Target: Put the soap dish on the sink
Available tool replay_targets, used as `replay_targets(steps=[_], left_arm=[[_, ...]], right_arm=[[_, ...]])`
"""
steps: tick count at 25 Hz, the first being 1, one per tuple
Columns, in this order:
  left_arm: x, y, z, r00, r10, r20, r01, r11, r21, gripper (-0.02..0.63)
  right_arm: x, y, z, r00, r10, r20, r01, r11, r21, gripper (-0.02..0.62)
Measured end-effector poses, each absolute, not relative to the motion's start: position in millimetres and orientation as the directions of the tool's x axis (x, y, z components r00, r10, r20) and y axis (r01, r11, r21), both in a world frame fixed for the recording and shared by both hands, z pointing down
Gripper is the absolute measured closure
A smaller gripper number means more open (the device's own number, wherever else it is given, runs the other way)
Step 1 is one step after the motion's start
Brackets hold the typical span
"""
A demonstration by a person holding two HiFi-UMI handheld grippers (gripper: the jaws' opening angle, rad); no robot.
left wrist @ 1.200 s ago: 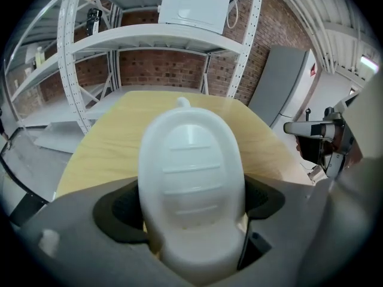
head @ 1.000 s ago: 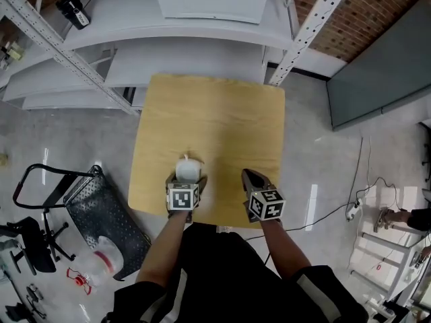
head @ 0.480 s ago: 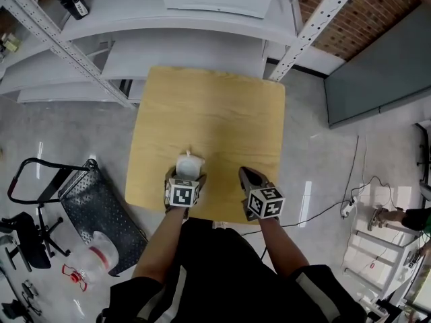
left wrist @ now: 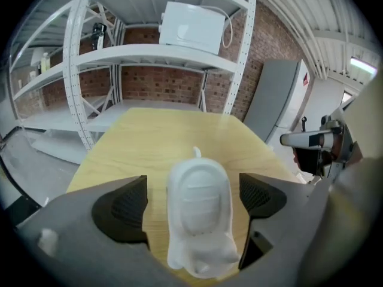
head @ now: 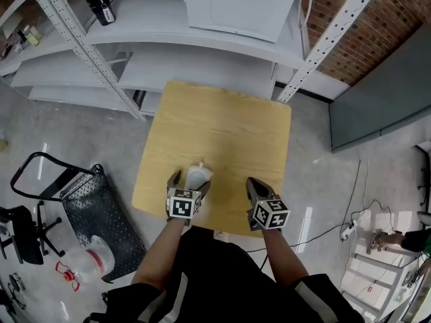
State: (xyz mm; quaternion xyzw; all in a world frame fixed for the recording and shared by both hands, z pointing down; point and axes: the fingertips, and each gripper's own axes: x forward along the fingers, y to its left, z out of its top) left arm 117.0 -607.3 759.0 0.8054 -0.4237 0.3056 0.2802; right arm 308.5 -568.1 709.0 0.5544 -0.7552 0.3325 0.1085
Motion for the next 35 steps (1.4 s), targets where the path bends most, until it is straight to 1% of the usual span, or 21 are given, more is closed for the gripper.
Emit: replay_targets(steps=[4, 8, 11, 12, 13, 14, 15, 20, 25, 30, 35], left_arm=[[124.5, -609.5, 709.5, 0.544, -0.579, 0.607, -0.813, -0.543, 0.210, 0.132], [127.9, -603.7, 644.8, 0.633, -0.656, 0.411, -0.769, -0.595, 0.234, 0.174], [123.7, -591.8, 608.2, 0.651, -0.705, 0.280, -0.758, -0.617, 0.211, 0.308], [122.2, -586.7, 599.4, 0.639, -0.725, 0.257, -0.769, -0.613, 0.182, 0.366], [120.4, -581.4, 592.2, 0.621, -0.745, 0.244, -0.783, -0.604, 0.148, 0.443], [118.1, -575.5, 586.4, 0.602, -0.763, 0.236, -0.797, -0.592, 0.121, 0.570], [115.5, -569.1, 582.1, 0.586, -0.777, 0.231, -0.809, -0.579, 0.106, 0.609], [103.7, -534.6, 568.2, 0.559, -0.804, 0.204, -0.829, -0.545, 0.124, 0.609], [74.9, -511.9, 528.0, 0.568, -0.820, 0.077, -0.821, -0.556, 0.133, 0.609], [30.2, -497.6, 496.0, 0.529, -0.848, -0.019, -0.841, -0.528, 0.120, 0.609], [-0.1, -480.3, 488.2, 0.524, -0.851, -0.028, -0.845, -0.524, 0.107, 0.609]], right_arm=[[309.7, -569.1, 673.1, -0.371, -0.810, 0.454, -0.905, 0.206, -0.373, 0.589], [321.9, -562.9, 630.1, -0.374, -0.856, 0.357, -0.902, 0.245, -0.356, 0.589], [329.9, -549.3, 603.6, -0.381, -0.881, 0.281, -0.894, 0.274, -0.354, 0.589], [332.4, -543.7, 595.9, -0.383, -0.887, 0.258, -0.892, 0.282, -0.354, 0.589], [334.2, -537.9, 588.8, -0.385, -0.892, 0.236, -0.890, 0.291, -0.351, 0.589], [335.0, -531.4, 582.7, -0.385, -0.897, 0.216, -0.889, 0.298, -0.347, 0.589], [334.9, -524.1, 577.7, -0.385, -0.901, 0.198, -0.889, 0.304, -0.342, 0.589], [334.6, -489.4, 562.6, -0.384, -0.910, 0.152, -0.886, 0.318, -0.336, 0.589], [333.5, -470.4, 540.2, -0.390, -0.915, 0.103, -0.889, 0.345, -0.301, 0.589], [318.9, -453.3, 520.1, -0.389, -0.920, 0.049, -0.897, 0.366, -0.248, 0.589], [298.5, -443.8, 515.1, -0.360, -0.932, 0.037, -0.905, 0.340, -0.255, 0.589]])
